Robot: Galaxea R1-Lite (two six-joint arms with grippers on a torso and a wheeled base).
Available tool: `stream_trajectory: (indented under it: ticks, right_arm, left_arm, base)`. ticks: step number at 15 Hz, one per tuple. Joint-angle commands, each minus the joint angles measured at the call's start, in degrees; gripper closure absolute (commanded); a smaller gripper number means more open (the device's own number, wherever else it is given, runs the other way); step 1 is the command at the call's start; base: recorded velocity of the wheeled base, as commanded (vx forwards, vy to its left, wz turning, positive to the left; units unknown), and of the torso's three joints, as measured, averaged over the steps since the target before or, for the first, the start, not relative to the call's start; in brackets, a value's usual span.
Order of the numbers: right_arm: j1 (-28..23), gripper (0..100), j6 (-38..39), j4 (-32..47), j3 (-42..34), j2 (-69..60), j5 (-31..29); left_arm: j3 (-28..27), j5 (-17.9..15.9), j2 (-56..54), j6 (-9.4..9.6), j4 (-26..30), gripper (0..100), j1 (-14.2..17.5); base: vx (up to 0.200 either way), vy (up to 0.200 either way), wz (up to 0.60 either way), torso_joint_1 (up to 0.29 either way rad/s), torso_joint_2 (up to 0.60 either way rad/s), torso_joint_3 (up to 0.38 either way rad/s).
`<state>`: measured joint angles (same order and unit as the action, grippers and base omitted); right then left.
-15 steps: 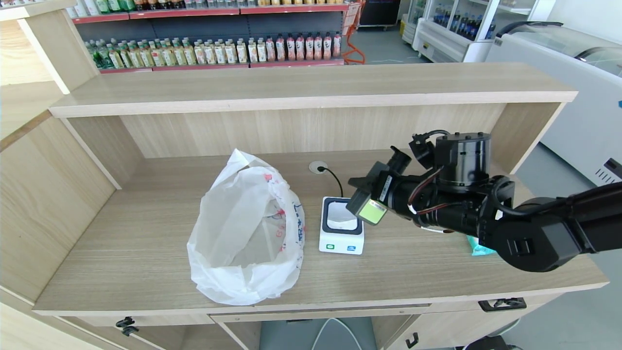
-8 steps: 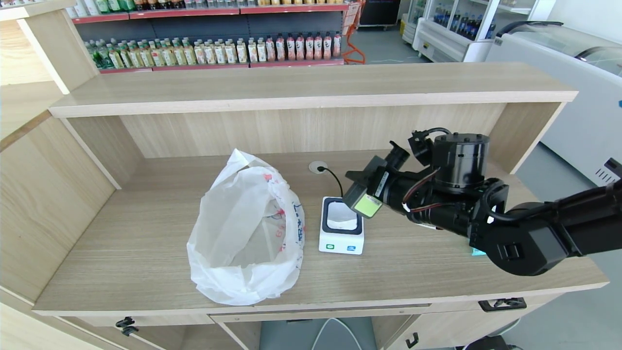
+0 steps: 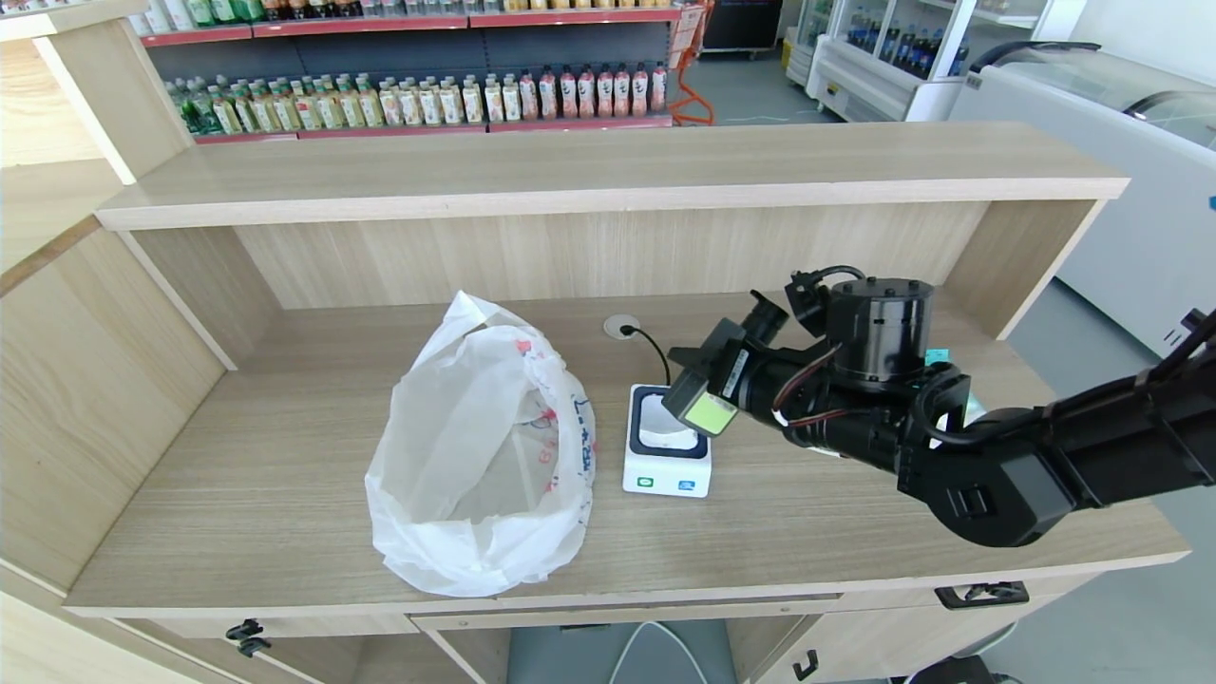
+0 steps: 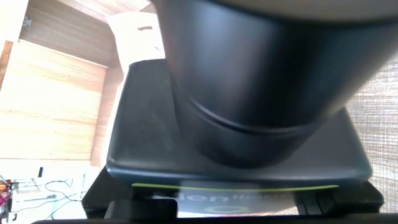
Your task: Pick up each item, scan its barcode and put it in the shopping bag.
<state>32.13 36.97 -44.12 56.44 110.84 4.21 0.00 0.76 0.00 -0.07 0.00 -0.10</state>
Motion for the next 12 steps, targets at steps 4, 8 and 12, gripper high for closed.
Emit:
stream_trajectory:
  ticks: [4,8,12]
  right_arm:
    - [-0.1,100,-0.1,0.1,0.3,0.7,0.3]
    - [-0.2,100,0.1,0.1,0.3,0.7,0.4]
    - [-0.6,100,-0.5,1.1,0.9,-0.1,0.6]
  left_arm:
    - [0.0,0.0,0.1,-0.01,0.0,0,0.0]
    - [0.0,0.0,0.1,-0.01,0.0,0,0.0]
    - [0.0,0.0,0.1,-0.01,0.0,0,0.0]
  base:
    - [0.0,0.0,0.0,0.0,0.0,0.0]
    - [0.0,0.0,0.0,0.0,0.0,0.0]
    - [0.0,0.0,0.0,0.0,0.0,0.0]
